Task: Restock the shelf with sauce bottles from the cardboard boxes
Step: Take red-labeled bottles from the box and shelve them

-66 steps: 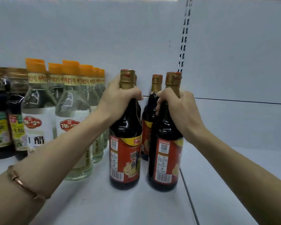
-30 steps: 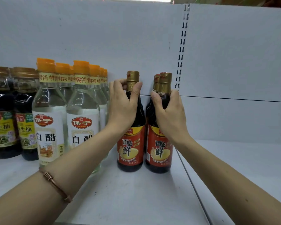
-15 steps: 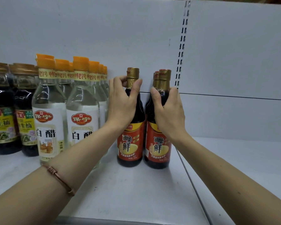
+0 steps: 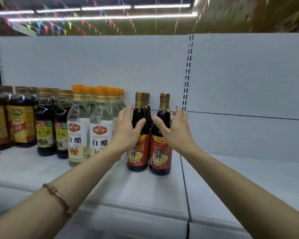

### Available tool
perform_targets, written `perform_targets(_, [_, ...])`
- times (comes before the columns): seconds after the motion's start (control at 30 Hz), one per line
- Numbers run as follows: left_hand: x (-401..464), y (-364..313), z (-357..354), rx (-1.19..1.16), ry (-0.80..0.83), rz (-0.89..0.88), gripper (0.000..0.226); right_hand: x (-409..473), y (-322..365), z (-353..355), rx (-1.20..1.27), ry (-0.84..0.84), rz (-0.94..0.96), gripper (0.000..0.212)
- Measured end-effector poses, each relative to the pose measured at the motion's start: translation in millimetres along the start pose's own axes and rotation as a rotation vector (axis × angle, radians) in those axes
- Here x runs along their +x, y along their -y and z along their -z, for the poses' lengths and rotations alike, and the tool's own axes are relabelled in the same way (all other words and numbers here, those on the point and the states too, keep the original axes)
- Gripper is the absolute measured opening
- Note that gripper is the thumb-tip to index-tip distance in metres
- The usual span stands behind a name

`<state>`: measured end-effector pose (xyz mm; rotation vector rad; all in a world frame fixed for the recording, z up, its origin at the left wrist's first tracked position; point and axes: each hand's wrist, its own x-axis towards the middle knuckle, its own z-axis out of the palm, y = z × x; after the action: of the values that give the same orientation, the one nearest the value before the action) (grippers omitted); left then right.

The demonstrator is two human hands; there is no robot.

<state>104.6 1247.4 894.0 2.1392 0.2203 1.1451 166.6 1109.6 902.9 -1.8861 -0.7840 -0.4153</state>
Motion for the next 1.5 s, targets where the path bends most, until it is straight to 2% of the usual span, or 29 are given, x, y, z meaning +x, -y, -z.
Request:
perform_targets(0.1, [-29.6,-18.8,13.5,0.0,-0.014,0.052,0.047,-23.5,14.4,22.2,0.043,0.088,0.065,0.08])
perform_targets(0.23, [-83.7,-41.1,35.9,-0.042,-0.058,0.03,0.017,-62.7,36.6,40.9,0.115,0.22,0.176,0.054])
perform_targets(0.37, [-145.8,-59.0,67.7,-0.071,-0.1,0.129,0.021,-103.3,62.5,36.6,0.254,0.359,0.225,0.035])
perform_targets(0.5, [-206.1,-62.3,116.3,0.006,-0.156,0.27,0.028,-143.5,87.3,21.6,0.321,0.558,0.231,0.032])
perform_targets(0.67, [-263.2,-53.6,181.6,0.142,-0.156,0.408,0.019,-188.5,121.5,-7.0,0.399,0.718,0.241,0.027])
perform_targets(0.87, [-313.6,-34.4,267.7,0.22,-0.138,0.5,0.014,-244.3,180.0,-72.4,0.45,0.914,0.287,0.019])
perform_targets(0.97, [-340.7,-20.6,323.0,0.257,-0.119,0.514,0.013,-271.2,223.2,-109.0,0.461,0.957,0.327,0.015])
perform_targets(1.17, [-409.2,27.5,447.8,0.353,-0.196,0.59,0.012,-330.8,302.2,-195.1,0.393,1.048,0.437,0.035])
perform_targets(1.4, [-460.0,106.3,558.4,0.444,-0.176,0.713,0.015,-394.0,377.5,-313.8,0.406,1.173,0.428,0.03])
perform_targets(1.5, [-464.6,145.4,591.7,0.469,-0.18,0.746,0.017,-410.0,400.1,-367.6,0.38,1.225,0.443,0.035])
